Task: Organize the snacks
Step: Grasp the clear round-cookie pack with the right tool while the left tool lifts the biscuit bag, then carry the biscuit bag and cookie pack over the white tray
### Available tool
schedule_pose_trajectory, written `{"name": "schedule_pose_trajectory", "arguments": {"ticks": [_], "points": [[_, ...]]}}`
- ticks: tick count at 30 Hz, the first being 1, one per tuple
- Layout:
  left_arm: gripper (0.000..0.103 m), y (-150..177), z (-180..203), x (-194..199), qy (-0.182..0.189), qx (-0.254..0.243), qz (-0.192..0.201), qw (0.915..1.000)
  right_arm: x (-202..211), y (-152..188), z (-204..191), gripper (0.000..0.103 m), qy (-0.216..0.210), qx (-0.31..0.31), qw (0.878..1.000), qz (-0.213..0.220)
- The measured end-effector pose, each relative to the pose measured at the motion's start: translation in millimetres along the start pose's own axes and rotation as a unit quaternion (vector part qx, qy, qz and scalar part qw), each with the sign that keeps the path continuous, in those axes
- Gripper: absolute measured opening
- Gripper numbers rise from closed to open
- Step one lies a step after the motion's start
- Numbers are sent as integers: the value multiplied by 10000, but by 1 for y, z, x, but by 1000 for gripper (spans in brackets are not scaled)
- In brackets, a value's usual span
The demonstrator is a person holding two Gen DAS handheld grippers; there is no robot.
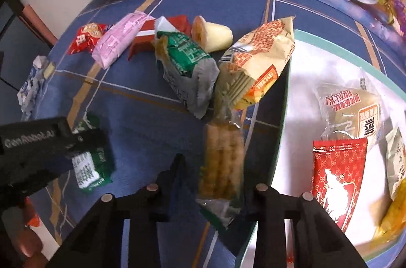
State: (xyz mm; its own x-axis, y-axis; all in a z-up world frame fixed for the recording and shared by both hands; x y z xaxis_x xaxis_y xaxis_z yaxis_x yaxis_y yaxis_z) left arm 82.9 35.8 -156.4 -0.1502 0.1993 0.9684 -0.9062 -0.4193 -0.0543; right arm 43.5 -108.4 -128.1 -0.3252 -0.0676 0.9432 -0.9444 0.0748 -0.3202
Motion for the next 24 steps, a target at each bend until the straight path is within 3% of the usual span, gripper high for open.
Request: {"name": "schedule_pose_trajectory", "arguments": {"ticks": [8,18,24], "points": [[42,0,12,-2,1,-20,60,10000,6,-3,13,24,76,-147,9998,85],[42,-10,43,32,249,-323,637,9971,48,-12,20,23,-109,-318,9981,523],[42,-5,67,46,350,-514,779,9950,74,-12,31,23,-155,-454,9960,753]]}}
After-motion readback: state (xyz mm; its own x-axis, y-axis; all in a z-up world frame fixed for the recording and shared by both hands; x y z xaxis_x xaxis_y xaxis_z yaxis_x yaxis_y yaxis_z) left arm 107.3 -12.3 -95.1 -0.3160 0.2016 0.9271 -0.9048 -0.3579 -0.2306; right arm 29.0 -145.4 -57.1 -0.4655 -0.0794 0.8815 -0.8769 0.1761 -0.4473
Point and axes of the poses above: each gripper's, at about its wrist camera, not at the fingertips, and x roughly against the way its jaws point, z to its right, y to its underside, the point moved 6 cm from there along -x, roughly the way its jaws point, and after that the axes turned 7 degrees about x, right-handed, at the moved point
